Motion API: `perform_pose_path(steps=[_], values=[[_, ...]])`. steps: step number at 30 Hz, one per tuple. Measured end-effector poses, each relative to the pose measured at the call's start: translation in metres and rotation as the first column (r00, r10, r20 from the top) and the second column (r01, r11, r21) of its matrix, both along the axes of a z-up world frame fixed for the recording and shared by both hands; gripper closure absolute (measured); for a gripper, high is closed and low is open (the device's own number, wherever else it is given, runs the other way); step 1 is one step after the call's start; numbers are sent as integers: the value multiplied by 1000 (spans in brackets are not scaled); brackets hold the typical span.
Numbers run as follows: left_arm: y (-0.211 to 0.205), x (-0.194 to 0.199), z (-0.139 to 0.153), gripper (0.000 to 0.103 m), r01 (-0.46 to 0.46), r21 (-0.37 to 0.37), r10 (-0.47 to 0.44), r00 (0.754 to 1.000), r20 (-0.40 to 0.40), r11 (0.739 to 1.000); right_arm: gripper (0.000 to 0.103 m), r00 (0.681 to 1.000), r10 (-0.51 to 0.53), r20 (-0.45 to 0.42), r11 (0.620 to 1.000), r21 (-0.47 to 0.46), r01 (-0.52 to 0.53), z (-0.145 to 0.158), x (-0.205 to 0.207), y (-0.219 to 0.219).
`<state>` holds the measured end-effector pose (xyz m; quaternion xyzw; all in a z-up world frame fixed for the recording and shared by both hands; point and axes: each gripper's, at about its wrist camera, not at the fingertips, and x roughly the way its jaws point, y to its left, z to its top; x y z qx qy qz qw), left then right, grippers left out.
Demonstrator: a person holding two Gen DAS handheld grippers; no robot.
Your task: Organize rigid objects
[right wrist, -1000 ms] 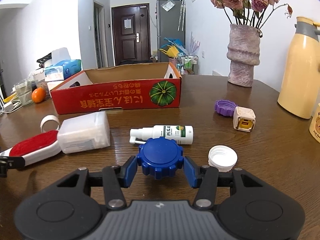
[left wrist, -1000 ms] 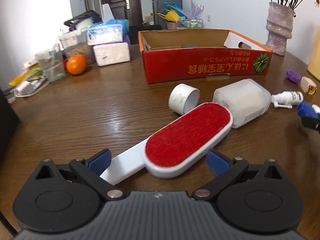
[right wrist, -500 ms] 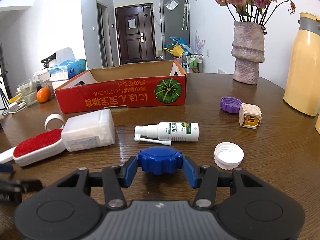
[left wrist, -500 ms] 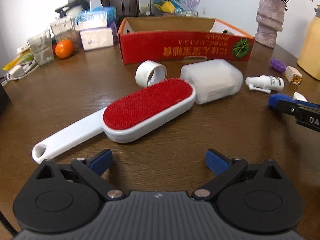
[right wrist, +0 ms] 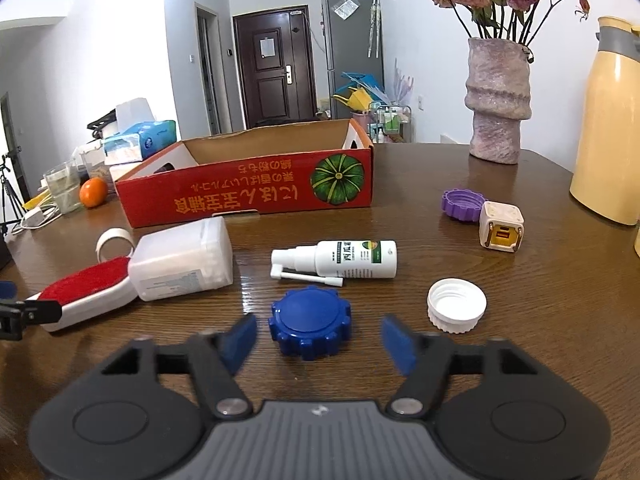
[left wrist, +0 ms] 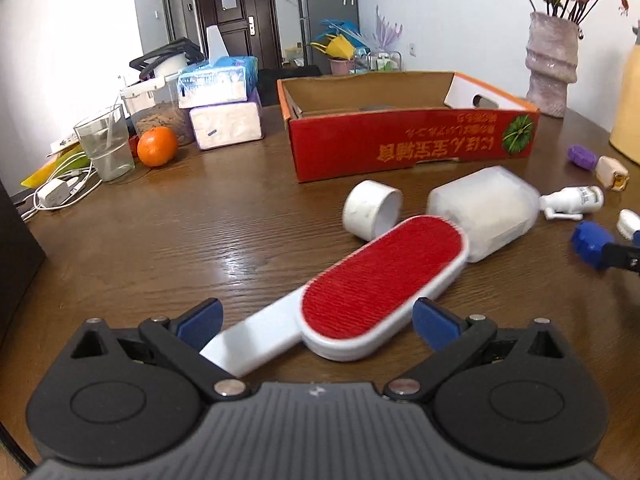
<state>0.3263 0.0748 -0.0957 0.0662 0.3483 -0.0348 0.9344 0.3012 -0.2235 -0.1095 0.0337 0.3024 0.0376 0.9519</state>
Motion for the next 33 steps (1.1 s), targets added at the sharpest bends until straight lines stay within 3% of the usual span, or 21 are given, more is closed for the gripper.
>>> perform_pose_path(steps=[4, 7, 8, 11, 16, 20, 26, 29, 33], values=[[5, 12, -9, 0, 80, -27, -81, 996, -38, 996, 27, 999, 1, -50, 1000, -13, -2, -5, 11, 2], [13, 19, -18, 0, 83, -56, -87, 993, -79, 995, 27, 997, -20, -79, 999, -32, 18, -10, 21, 4], [16, 21, -19, 0, 76, -81, -83, 993, -88, 994, 30, 997, -20, -81, 999, -30, 18, -10, 23, 5], [18, 16, -18, 3, 62, -97, -70, 994, -80, 993, 52, 997, -18, -70, 999, -40, 16, -10, 27, 8], [8, -4, -15, 17, 36, -103, -43, 997, -66, 994, 52, 998, -2, -58, 999, -49, -1, -9, 23, 10], [-13, -21, -12, 17, 38, -120, -45, 997, -63, 992, 52, 999, 0, -44, 999, -47, -2, -8, 20, 11], [-21, -1, -5, 13, -115, -181, 105, 992, -63, 977, 52, 999, -6, -32, 999, -34, 5, -6, 17, 9], [-25, 13, -10, 14, -190, -164, 176, 979, -98, 968, 52, 1000, -8, -29, 1000, -26, 7, -6, 16, 7], [-33, 11, -10, 44, -202, -96, 197, 979, -55, 975, 52, 1000, -4, -26, 1000, -29, 3, -6, 16, 8]])
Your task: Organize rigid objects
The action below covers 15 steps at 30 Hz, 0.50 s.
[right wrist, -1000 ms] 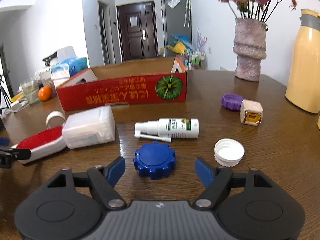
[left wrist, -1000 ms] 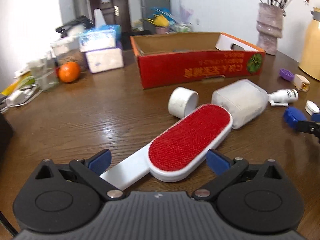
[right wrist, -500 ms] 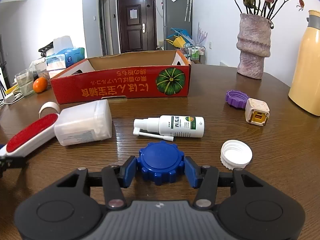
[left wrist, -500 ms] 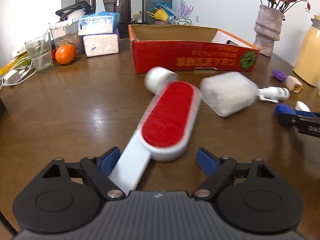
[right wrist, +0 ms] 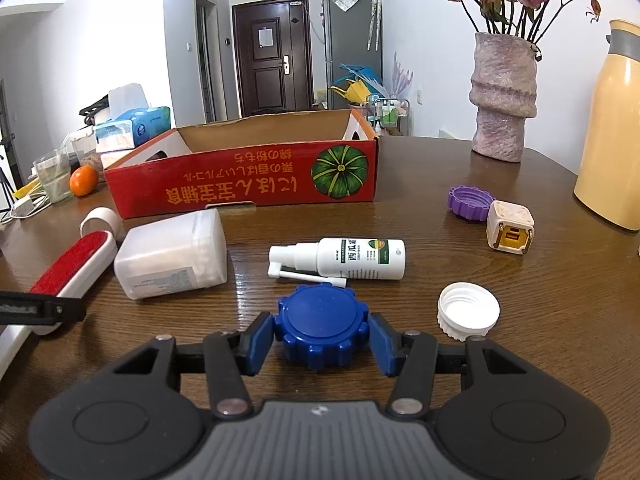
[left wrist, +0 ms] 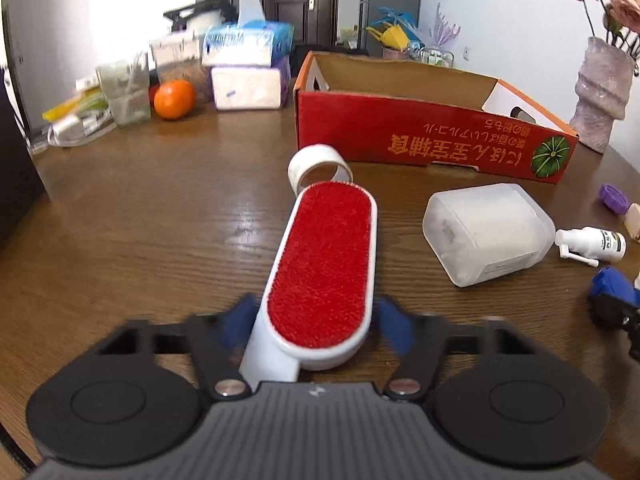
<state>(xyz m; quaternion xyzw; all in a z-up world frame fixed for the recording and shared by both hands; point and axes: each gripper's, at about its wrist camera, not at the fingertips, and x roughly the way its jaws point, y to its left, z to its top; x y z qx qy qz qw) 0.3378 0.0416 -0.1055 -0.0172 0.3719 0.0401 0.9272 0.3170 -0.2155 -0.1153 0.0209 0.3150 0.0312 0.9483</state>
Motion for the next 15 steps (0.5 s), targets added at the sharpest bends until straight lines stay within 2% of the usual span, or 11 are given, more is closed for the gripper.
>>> perform_pose_path(steps=[8, 15], values=[[-9, -14, 1, 46, 40, -22, -39, 999, 30, 999, 52, 999, 22, 42, 1000, -15, -22, 3, -9, 5], [-18, -31, 12, 46, 39, -22, -37, 995, 88, 999, 52, 997, 32, 74, 999, -1, -32, 7, -16, 5]])
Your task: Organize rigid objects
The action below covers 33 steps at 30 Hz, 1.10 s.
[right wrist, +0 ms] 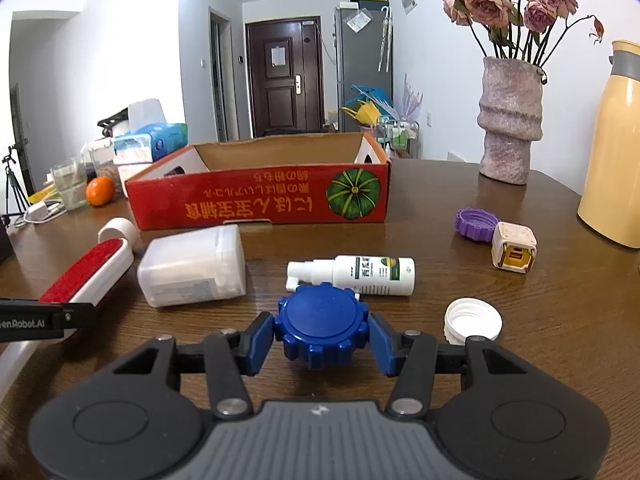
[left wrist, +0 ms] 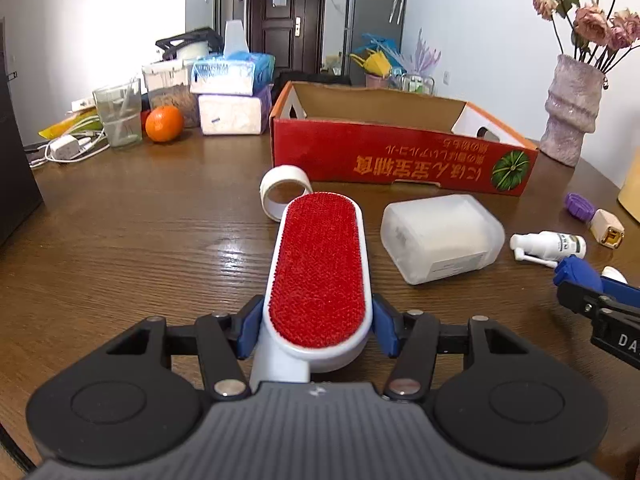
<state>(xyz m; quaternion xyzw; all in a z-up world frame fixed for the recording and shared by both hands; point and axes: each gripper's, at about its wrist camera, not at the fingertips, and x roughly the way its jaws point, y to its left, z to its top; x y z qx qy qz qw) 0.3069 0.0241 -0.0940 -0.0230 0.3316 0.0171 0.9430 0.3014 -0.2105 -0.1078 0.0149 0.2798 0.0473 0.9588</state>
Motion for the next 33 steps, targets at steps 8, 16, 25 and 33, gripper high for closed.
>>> perform_pose_path(steps=[8, 16, 25, 33], values=[[-11, -8, 21, 46, 20, -22, -19, 999, 36, 1000, 52, 998, 14, 53, 1000, 11, -15, 13, -9, 1], [-26, -3, 59, 46, 42, -41, -38, 993, 109, 998, 52, 994, 28, 104, 999, 23, -30, 34, -7, 0], [-32, 21, 83, 46, 27, -56, -19, 989, 146, 998, 52, 986, 30, 166, 999, 20, -34, 62, 8, -3], [-32, 48, 92, 46, 6, -75, 5, 989, 146, 997, 52, 982, 25, 188, 999, 21, -29, 73, 33, 0]])
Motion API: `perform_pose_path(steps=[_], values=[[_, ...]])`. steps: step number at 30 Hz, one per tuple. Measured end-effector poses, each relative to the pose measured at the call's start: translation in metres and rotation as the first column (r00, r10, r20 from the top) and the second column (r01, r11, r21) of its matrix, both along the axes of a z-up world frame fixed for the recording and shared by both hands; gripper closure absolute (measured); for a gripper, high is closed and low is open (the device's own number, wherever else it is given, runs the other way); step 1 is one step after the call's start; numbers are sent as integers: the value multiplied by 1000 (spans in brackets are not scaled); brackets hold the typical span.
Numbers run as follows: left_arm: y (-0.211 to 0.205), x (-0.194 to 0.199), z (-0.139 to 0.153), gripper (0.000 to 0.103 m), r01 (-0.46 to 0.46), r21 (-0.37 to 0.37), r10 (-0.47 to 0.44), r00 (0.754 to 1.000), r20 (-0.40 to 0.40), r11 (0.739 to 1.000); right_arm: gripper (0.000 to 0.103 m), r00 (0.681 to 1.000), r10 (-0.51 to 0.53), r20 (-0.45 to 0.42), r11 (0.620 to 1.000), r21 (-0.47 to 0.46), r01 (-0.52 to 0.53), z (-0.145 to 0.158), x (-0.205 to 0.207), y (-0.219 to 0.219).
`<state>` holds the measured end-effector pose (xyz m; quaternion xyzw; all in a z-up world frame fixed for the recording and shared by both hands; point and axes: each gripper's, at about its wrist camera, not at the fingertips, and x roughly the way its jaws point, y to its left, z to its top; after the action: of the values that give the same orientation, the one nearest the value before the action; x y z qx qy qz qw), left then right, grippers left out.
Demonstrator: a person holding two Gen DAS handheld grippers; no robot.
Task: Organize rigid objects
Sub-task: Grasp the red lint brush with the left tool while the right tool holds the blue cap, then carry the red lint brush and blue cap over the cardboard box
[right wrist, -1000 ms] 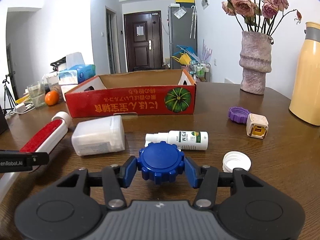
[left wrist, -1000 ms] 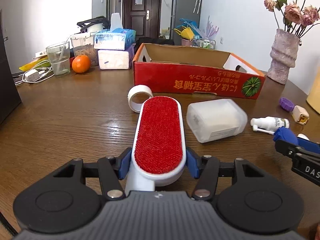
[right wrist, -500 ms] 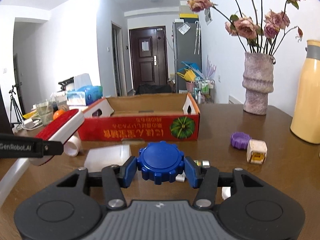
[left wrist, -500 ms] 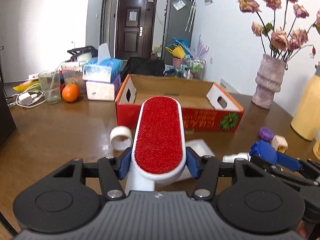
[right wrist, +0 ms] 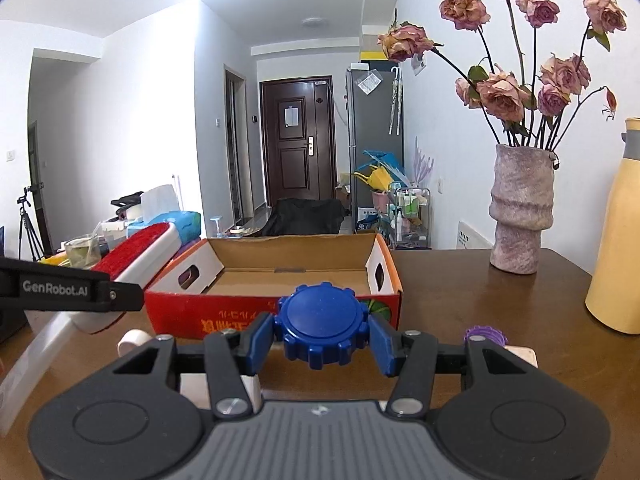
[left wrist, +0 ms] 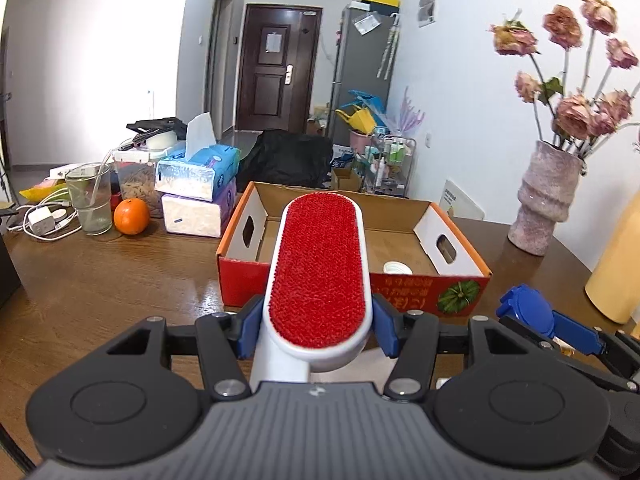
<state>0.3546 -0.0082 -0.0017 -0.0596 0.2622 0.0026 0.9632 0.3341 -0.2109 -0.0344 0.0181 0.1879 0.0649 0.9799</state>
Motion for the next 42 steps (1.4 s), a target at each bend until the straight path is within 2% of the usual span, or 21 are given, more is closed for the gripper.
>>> perform_pose_path(steps=[20, 42], values=[[7, 81, 7, 46, -44, -56, 44, 999, 2, 997, 52, 1000, 17, 10, 1000, -3, -17, 5, 75, 13], [4, 159, -2, 46, -53, -22, 52, 999, -10, 998, 52, 1000, 2, 0, 999, -37, -2, 1, 155, 14]])
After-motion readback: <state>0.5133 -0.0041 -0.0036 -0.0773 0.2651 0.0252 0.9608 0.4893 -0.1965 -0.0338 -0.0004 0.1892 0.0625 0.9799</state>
